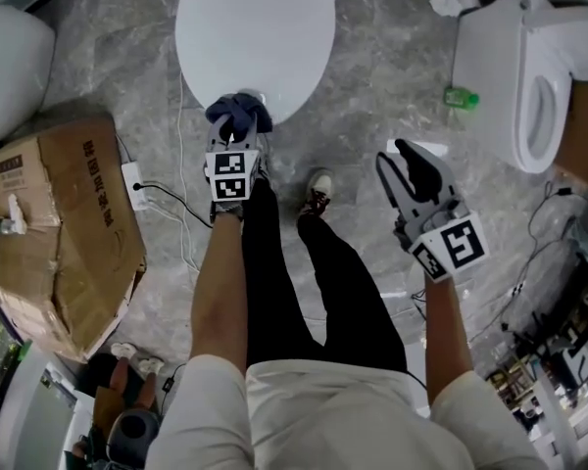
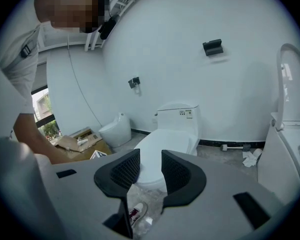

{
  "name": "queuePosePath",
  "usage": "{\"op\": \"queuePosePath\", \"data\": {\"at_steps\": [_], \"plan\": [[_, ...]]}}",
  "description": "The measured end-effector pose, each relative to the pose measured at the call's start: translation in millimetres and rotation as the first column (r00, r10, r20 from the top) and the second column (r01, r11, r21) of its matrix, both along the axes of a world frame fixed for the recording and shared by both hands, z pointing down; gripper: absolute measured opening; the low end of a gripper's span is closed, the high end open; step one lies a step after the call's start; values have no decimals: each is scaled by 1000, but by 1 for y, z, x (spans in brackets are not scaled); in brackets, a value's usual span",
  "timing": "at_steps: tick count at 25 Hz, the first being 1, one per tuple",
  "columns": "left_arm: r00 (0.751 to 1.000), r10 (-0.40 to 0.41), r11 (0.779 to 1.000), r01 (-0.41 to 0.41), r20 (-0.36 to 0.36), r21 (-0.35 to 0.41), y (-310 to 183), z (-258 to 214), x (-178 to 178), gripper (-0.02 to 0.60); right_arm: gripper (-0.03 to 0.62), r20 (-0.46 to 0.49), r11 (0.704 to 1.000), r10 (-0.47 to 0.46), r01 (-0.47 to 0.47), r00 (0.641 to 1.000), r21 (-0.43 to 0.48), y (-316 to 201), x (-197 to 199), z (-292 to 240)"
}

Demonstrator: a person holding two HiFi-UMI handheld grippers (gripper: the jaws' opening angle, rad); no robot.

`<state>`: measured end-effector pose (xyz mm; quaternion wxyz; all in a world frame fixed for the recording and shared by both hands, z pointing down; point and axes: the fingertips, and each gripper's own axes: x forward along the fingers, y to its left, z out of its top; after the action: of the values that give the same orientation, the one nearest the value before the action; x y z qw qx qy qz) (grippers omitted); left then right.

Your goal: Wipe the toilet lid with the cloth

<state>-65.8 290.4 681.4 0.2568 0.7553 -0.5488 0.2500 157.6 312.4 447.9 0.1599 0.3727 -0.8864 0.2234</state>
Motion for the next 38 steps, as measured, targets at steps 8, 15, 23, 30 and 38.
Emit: {"op": "queuePosePath", "data": {"at_steps": [8,15,23,30,38], "plan": [[990,-141,990,141,9,-16,17,-50,-58,86,149,-5,999,-36,36,999,39,2,-6,-55],[988,-144,985,148,-46,85,7,-161,-66,86,149,7,990,-56,55,998,128,-10,-18,-133],[985,-151,962,166,-81,217,-4,-293,-56,86,137,-7,972,-30,31,1000,235,-21,-3,-215],[977,-136,935,181,-162,306,-2,-391,-29,86,132,59,933,-8,-14,998,360,-33,8,-300],[993,-64,909,101,-104,404,-16,-486,8,86,81,41,870,2,-22,999,493,-48,15,-367]]}}
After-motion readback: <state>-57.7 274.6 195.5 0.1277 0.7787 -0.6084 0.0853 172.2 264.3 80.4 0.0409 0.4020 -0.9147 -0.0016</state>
